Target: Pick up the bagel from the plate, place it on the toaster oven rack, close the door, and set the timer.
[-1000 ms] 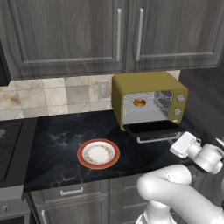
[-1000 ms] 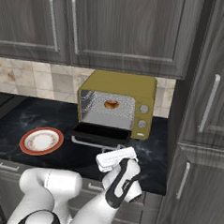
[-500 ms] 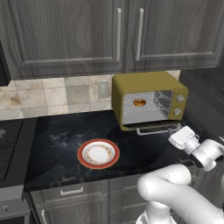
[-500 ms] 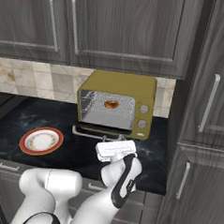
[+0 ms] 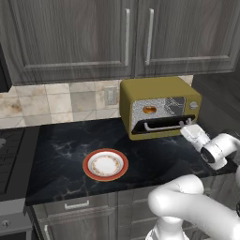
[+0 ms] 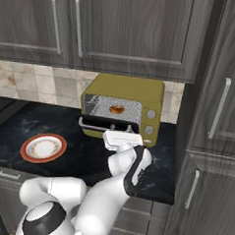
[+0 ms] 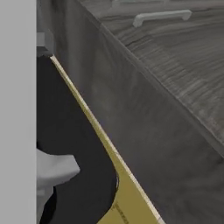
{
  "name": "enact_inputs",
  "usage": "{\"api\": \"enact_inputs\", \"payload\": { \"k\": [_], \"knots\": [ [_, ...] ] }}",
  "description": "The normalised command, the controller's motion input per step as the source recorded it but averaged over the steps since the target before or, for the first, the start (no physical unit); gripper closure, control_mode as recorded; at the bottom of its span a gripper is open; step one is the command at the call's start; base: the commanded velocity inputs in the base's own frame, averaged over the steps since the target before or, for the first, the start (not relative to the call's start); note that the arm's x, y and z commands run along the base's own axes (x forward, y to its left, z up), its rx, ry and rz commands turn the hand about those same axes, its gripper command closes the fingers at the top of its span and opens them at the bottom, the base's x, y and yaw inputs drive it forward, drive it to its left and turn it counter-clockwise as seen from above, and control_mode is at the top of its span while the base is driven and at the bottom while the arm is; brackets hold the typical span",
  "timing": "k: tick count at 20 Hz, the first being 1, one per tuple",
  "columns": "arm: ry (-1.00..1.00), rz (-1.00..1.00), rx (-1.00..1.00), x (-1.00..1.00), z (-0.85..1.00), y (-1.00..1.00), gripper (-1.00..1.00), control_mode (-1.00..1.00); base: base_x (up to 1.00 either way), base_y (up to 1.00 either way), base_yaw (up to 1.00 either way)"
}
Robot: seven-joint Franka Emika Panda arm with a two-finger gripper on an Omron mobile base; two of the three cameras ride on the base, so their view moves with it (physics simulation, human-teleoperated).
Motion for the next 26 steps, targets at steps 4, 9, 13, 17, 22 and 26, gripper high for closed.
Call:
{"api": "enact_inputs", "payload": {
  "k": [4, 9, 13, 17, 22, 26],
  "knots": [
    [-0.04, -0.01, 0.14, 0.45, 0.26, 0.26, -1.0, -1.0, 0.0, 0.0, 0.0],
    [-0.01, -0.02, 0.13, 0.4, 0.08, 0.27, -1.0, -1.0, 0.0, 0.0, 0.0],
    [0.08, -0.01, 0.04, 0.38, 0.01, 0.21, -1.0, -1.0, 0.0, 0.0, 0.0],
    [0.29, 0.0, 0.0, 0.45, 0.09, 0.2, -1.0, -1.0, 0.0, 0.0, 0.0],
    [0.31, 0.0, 0.0, 0.44, 0.32, 0.07, -1.0, -1.0, 0.0, 0.0, 0.0],
    [0.33, 0.0, 0.0, 0.4, 0.25, 0.05, -1.0, -1.0, 0.0, 0.0, 0.0]
  ]
}}
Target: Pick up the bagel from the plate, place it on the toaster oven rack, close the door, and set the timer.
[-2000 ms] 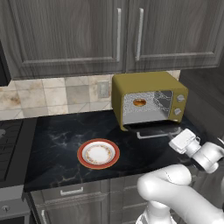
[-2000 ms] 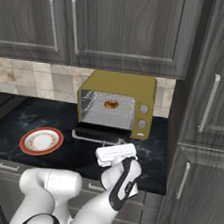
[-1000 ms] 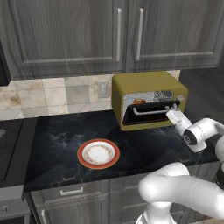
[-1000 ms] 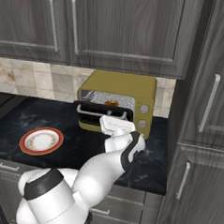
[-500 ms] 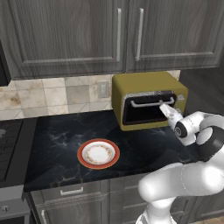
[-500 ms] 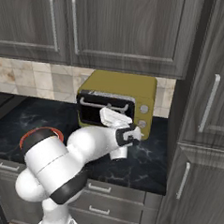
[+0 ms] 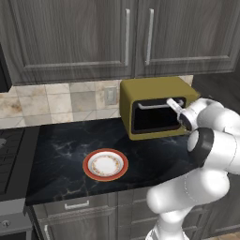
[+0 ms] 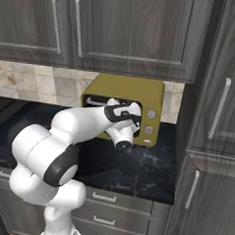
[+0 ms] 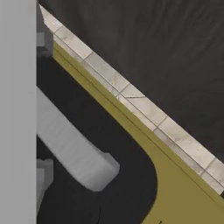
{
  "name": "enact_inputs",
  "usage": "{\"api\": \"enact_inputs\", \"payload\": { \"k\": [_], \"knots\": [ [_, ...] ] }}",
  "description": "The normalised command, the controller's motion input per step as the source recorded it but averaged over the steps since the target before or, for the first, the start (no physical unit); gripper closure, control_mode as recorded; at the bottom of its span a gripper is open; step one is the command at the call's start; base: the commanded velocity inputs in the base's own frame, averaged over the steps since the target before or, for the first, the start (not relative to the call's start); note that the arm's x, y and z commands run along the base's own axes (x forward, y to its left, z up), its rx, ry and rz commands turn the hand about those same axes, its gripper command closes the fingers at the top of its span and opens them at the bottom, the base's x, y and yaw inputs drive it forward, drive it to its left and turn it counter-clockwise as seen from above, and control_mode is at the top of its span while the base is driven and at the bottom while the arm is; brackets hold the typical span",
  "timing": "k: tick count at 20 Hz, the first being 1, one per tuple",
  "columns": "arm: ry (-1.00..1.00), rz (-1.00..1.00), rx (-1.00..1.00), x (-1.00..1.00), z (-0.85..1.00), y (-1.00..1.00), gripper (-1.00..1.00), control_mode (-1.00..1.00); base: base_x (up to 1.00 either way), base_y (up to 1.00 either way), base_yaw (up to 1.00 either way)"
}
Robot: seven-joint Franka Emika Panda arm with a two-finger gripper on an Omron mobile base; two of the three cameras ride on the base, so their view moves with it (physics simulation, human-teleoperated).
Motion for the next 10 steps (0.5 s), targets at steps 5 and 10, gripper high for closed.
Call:
{"api": "enact_inputs", "payload": {
  "k": [5, 10],
  "knots": [
    [0.32, 0.0, -0.01, 0.28, 0.14, 0.02, -1.0, -1.0, 0.0, 0.0, 0.0],
    [0.28, -0.01, 0.0, 0.04, 0.29, 0.0, -1.0, -1.0, 0.0, 0.0, 0.0]
  ]
}}
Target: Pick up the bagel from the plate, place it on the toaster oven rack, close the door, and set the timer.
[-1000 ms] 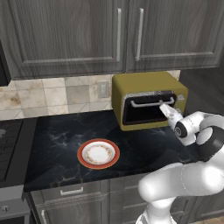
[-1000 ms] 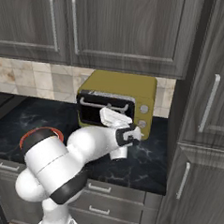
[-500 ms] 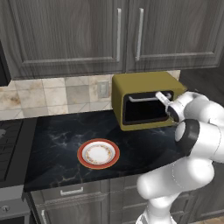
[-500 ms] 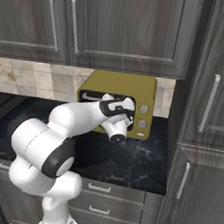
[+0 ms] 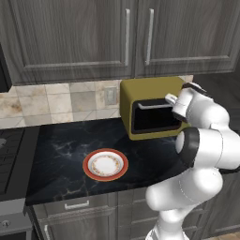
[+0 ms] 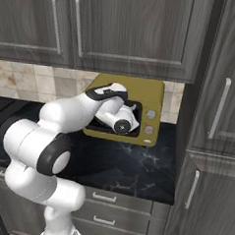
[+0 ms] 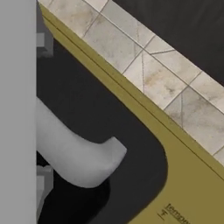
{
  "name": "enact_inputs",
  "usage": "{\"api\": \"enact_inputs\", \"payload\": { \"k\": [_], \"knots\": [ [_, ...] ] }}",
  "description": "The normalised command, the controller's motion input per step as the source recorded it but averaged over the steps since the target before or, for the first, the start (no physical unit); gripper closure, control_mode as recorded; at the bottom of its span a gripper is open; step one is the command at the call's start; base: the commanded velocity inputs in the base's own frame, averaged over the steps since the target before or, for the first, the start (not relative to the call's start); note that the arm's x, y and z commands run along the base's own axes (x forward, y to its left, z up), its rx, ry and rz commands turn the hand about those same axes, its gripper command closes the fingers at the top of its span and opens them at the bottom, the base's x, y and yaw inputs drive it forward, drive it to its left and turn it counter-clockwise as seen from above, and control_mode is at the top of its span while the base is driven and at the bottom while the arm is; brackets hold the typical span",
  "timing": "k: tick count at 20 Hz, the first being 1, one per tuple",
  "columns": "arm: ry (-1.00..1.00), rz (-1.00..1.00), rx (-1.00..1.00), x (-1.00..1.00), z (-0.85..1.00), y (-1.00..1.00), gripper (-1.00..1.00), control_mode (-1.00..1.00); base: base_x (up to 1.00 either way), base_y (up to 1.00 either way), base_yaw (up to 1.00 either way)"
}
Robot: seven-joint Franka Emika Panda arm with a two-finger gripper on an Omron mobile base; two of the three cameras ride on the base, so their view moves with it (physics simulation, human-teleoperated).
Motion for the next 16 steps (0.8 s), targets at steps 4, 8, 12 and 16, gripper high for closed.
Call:
{"api": "enact_inputs", "payload": {
  "k": [4, 8, 12, 16],
  "knots": [
    [0.31, -0.05, 0.0, 0.0, 0.24, -0.12, -1.0, -1.0, 0.0, 0.0, 0.0],
    [0.12, -0.12, 0.01, 0.0, 0.02, -0.24, -1.0, -1.0, 0.0, 0.0, 0.0],
    [-0.03, -0.31, 0.11, 0.0, 0.0, -0.15, -1.0, -1.0, 0.0, 0.0, 0.0],
    [-0.02, -0.33, 0.13, 0.0, 0.0, -0.17, -1.0, -1.0, 0.0, 0.0, 0.0]
  ]
}}
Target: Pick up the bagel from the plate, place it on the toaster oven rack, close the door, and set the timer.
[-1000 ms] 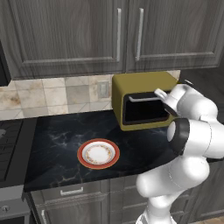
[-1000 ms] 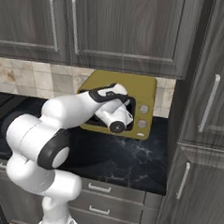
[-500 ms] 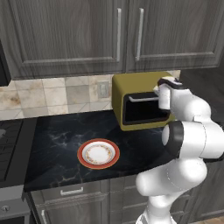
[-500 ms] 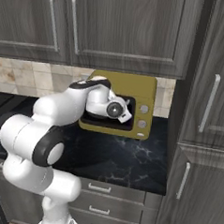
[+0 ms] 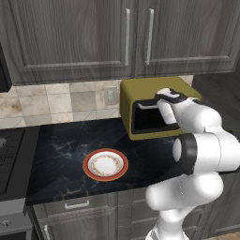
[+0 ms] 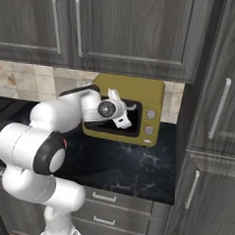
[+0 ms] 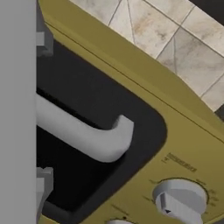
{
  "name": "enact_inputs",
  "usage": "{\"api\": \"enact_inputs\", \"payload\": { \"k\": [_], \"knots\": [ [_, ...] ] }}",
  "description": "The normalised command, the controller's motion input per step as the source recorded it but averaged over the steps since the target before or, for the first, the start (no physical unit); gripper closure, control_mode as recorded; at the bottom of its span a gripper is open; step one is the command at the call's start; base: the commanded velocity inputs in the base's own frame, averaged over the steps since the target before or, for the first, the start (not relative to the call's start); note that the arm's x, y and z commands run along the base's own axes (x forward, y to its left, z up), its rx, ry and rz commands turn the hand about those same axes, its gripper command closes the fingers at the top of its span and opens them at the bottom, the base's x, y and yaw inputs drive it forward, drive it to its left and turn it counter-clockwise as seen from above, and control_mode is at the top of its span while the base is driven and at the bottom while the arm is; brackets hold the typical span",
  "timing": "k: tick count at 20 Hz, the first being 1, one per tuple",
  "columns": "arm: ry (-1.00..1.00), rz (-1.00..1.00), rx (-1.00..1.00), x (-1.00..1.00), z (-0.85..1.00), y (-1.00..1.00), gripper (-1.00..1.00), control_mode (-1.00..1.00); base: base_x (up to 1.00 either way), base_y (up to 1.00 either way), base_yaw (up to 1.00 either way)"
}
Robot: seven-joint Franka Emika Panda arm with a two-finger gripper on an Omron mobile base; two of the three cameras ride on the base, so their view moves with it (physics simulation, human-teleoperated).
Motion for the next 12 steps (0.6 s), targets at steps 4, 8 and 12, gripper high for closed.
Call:
{"api": "enact_inputs", "payload": {
  "k": [4, 8, 12],
  "knots": [
    [0.0, -0.31, 0.15, 0.0, 0.08, -0.41, -1.0, -1.0, 0.0, 0.0, 0.0],
    [0.0, -0.23, 0.13, 0.0, 0.25, -0.6, -1.0, -1.0, 0.0, 0.0, 0.0],
    [0.04, -0.13, 0.17, -0.02, 0.38, -0.7, -1.0, -1.0, 0.0, 0.0, 0.0]
  ]
}}
